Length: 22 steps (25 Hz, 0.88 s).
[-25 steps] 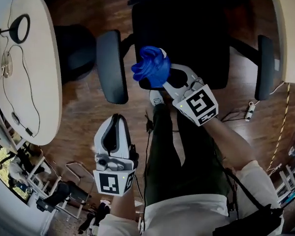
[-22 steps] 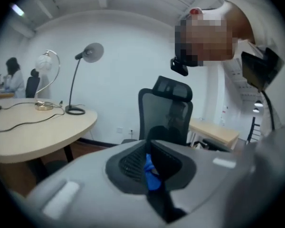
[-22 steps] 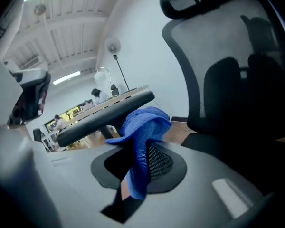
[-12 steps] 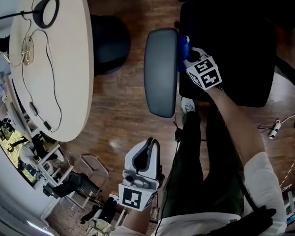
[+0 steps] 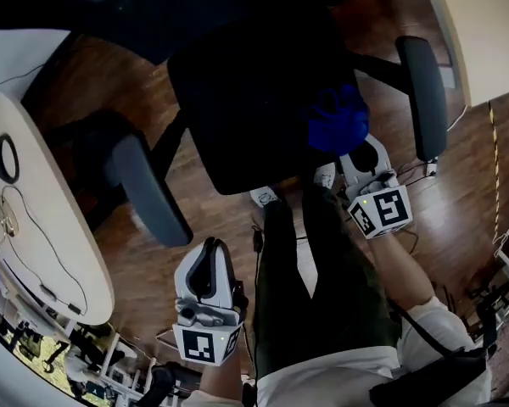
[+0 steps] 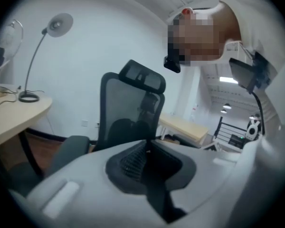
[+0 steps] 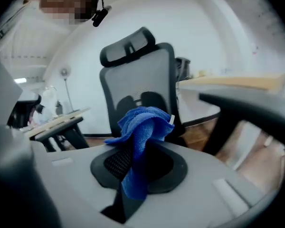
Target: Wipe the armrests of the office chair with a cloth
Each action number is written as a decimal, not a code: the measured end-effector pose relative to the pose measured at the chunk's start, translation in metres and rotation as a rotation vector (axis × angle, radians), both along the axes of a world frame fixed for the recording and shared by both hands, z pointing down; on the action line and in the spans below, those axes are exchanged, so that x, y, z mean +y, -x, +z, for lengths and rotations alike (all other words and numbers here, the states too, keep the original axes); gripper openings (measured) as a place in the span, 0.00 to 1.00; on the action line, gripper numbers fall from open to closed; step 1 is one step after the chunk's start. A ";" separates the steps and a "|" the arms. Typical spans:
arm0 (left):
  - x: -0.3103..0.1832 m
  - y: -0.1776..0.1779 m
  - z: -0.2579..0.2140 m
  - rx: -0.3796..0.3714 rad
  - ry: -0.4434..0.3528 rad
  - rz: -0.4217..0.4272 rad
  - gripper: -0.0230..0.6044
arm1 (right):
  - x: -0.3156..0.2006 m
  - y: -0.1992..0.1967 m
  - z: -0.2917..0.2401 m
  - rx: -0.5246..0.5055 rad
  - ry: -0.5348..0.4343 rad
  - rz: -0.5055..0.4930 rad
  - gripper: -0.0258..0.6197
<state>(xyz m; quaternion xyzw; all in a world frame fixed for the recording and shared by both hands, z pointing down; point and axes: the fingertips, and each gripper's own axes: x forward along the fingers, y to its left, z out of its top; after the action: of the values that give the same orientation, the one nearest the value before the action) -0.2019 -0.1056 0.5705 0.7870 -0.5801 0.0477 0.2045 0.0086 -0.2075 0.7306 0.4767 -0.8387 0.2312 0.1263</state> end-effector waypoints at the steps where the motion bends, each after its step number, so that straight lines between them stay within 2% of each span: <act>1: -0.010 -0.018 0.004 0.020 -0.008 0.048 0.08 | -0.002 -0.038 0.002 0.054 -0.012 0.065 0.14; 3: -0.026 -0.049 0.014 0.060 -0.010 0.128 0.08 | -0.006 -0.087 0.016 0.127 -0.025 0.140 0.14; 6: -0.040 -0.081 0.019 0.083 0.003 0.176 0.08 | -0.016 -0.102 0.042 0.166 -0.064 0.166 0.14; 9: -0.038 -0.090 0.018 0.064 0.019 0.195 0.08 | -0.035 -0.117 0.066 0.163 -0.079 0.258 0.14; 11: -0.033 -0.086 0.021 0.041 0.034 0.202 0.08 | -0.050 -0.126 0.091 0.171 -0.052 0.289 0.14; 15: -0.019 -0.068 0.031 0.004 0.063 0.184 0.08 | -0.073 -0.138 0.185 0.249 0.147 0.265 0.14; 17: -0.013 -0.061 0.032 0.002 0.072 0.144 0.08 | -0.082 -0.149 0.205 0.258 0.208 0.265 0.14; 19: -0.010 -0.050 0.027 0.011 0.052 0.089 0.08 | -0.087 -0.143 0.193 0.267 0.208 0.215 0.14; 22: -0.006 -0.035 0.011 0.022 0.015 0.022 0.08 | -0.054 -0.094 0.148 0.226 0.183 0.068 0.14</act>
<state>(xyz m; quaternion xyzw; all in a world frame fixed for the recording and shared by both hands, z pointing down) -0.1669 -0.1117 0.5810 0.7925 -0.5686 0.0456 0.2160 0.1024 -0.2620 0.8785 0.5145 -0.7777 0.2559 0.2550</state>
